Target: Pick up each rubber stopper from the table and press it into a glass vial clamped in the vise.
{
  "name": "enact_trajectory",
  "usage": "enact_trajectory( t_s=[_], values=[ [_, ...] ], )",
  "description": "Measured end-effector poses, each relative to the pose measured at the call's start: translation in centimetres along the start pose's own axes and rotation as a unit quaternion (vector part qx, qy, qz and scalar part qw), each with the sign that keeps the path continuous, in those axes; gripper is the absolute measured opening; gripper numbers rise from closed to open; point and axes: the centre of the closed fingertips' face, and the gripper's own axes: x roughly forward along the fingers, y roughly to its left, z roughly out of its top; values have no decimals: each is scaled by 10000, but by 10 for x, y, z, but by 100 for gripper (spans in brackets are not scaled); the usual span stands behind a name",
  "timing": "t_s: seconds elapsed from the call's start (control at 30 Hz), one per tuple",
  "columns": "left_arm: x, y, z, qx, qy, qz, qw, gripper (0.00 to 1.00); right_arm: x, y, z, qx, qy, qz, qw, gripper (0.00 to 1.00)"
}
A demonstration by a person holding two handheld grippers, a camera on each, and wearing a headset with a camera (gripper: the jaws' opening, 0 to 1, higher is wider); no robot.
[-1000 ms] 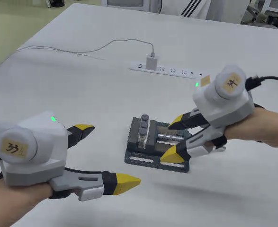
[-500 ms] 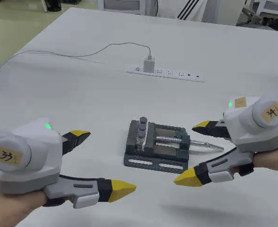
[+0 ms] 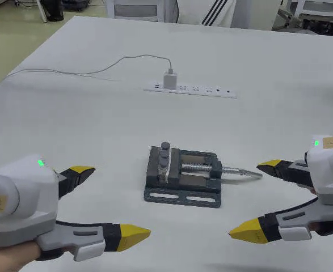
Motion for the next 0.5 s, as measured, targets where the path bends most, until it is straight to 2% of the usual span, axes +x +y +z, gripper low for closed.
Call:
enact_trajectory(
  t_s=[0.3,0.4,0.5],
  values=[
    [1,2,-9,-64,104,11,9999,98,-16,5,-22,434,-213,-291,9984,99],
    [1,6,-6,-180,9,114,9998,98,-21,8,-28,507,-242,-344,9978,99],
    [1,7,-6,-163,23,126,9998,98,-26,8,-32,577,-284,-410,9971,99]
  ],
)
